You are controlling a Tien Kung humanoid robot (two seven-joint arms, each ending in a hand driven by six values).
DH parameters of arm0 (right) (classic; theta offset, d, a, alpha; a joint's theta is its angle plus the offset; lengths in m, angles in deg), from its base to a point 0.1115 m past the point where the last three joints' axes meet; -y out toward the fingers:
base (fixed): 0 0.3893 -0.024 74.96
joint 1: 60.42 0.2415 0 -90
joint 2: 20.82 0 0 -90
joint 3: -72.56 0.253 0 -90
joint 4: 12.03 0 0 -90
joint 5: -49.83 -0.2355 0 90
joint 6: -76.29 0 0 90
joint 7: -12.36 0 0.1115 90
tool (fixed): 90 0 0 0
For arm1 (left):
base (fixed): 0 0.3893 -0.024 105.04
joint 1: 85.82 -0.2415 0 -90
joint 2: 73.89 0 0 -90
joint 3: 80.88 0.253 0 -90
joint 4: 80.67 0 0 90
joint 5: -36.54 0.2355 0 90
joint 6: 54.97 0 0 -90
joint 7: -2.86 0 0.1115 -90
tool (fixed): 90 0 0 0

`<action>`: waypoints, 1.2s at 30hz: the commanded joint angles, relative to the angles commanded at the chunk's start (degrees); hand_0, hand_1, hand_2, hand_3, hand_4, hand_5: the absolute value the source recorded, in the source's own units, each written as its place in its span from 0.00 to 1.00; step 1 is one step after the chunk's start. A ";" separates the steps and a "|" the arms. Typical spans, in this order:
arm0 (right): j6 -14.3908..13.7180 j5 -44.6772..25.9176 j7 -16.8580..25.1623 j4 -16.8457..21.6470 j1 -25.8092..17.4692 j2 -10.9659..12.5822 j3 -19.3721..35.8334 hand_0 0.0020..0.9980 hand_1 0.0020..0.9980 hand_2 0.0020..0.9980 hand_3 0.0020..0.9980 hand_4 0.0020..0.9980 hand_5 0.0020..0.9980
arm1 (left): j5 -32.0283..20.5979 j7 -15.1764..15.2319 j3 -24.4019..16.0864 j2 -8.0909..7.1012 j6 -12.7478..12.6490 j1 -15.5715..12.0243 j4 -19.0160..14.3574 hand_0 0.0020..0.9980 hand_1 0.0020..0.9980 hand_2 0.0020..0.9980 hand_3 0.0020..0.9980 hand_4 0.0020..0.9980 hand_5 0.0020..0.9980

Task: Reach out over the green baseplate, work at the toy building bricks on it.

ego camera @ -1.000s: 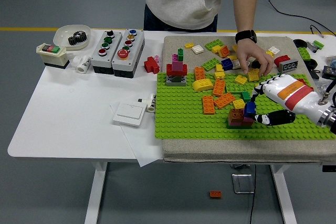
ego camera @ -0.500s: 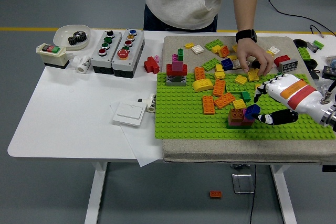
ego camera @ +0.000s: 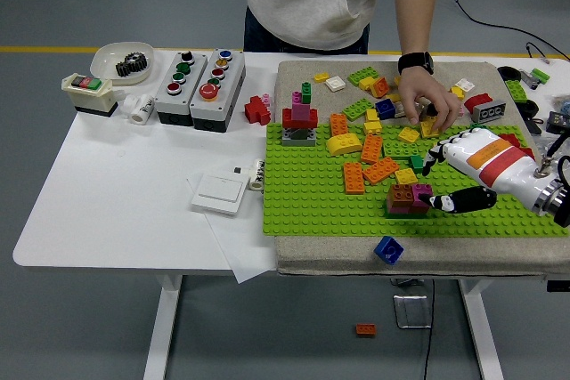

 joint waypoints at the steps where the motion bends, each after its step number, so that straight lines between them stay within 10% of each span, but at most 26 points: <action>1: -0.06 -0.13 0.03 -0.19 -0.01 -0.14 0.03 0.57 0.56 0.59 0.54 0.80 0.60 | 0.01 -0.01 0.00 0.00 0.00 -0.02 0.00 0.79 0.78 0.77 0.59 0.66 0.67; 20: -1.26 -2.06 -0.95 -1.23 -2.90 0.06 8.13 0.58 0.57 0.60 0.55 0.81 0.61 | -0.16 0.03 0.08 0.04 -0.27 -0.11 0.01 0.79 0.78 0.77 0.59 0.66 0.67; 36: 1.74 -1.49 -3.77 -9.99 0.35 -0.37 9.02 0.63 0.61 0.66 0.57 0.82 0.60 | -0.38 0.13 0.12 0.09 -0.22 -0.01 0.07 0.79 0.78 0.77 0.60 0.66 0.67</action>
